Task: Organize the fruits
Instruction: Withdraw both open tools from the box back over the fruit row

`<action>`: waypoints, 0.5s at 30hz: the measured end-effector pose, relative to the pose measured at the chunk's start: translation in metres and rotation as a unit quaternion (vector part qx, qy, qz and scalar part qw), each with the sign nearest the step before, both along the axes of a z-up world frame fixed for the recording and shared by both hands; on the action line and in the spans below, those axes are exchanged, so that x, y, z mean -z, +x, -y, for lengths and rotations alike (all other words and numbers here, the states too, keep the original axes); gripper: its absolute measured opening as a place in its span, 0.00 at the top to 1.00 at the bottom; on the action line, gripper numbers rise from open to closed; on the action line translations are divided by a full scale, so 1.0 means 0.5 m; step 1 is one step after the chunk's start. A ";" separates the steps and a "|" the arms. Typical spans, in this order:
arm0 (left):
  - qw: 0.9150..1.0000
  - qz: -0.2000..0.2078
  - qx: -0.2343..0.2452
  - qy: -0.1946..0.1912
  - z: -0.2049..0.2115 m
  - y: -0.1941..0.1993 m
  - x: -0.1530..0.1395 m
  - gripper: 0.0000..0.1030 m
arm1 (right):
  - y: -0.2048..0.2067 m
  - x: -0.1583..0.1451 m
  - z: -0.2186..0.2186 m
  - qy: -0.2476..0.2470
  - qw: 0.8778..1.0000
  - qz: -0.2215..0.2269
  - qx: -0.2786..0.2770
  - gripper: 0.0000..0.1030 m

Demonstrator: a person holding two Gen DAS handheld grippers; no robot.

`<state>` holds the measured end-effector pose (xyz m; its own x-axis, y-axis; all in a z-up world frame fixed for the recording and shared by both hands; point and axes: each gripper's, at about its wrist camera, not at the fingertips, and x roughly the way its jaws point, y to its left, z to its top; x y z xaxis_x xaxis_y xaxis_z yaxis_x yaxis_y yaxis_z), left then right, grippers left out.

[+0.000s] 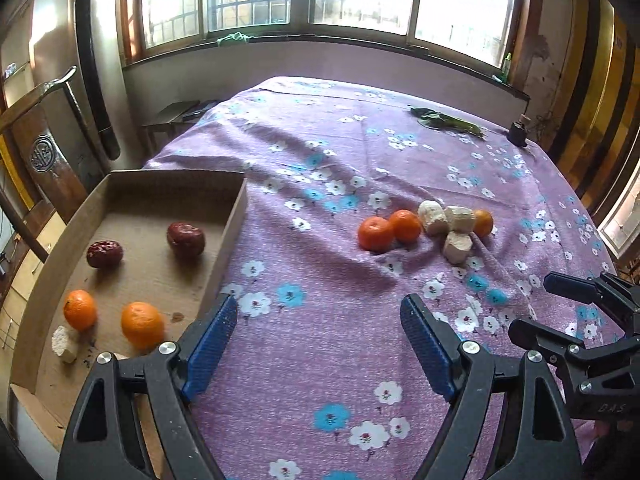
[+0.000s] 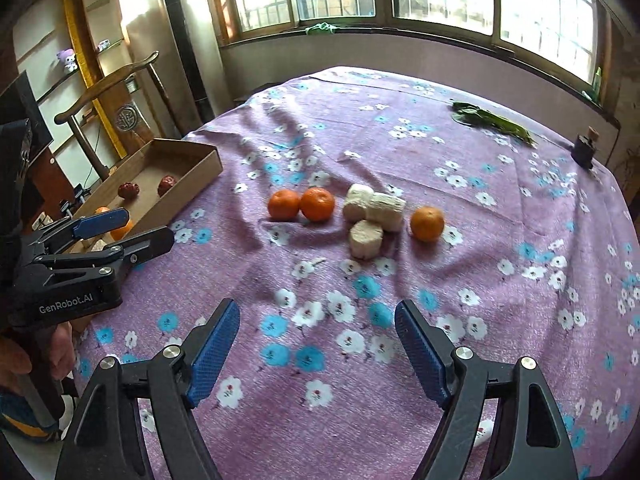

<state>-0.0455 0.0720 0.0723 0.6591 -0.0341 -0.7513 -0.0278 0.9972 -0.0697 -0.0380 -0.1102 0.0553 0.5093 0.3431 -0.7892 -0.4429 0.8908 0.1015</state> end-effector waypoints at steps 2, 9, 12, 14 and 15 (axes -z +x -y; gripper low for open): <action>1.000 -0.009 0.012 -0.004 0.016 0.019 0.009 0.19 | 0.003 0.007 0.016 0.001 1.000 -0.004 0.007 0.19; 0.999 -0.037 0.034 -0.013 0.052 0.105 0.037 0.19 | 0.029 0.023 0.044 0.008 1.000 -0.015 0.015 0.19; 0.998 -0.046 0.035 -0.013 0.061 0.138 0.052 0.19 | 0.047 0.024 0.048 0.011 1.000 -0.016 0.012 0.19; 0.998 -0.054 0.030 -0.021 0.060 0.159 0.062 0.19 | 0.058 0.027 0.049 0.010 1.000 -0.018 0.012 0.19; 0.998 -0.055 0.029 -0.024 0.059 0.168 0.067 0.19 | 0.065 0.029 0.050 0.010 1.000 -0.020 0.012 0.19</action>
<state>0.0387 0.0422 0.0390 0.5680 -0.1065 -0.8161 0.0190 0.9930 -0.1164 -0.0058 -0.1351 0.0407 0.4857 0.3467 -0.8024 -0.4165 0.8989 0.1363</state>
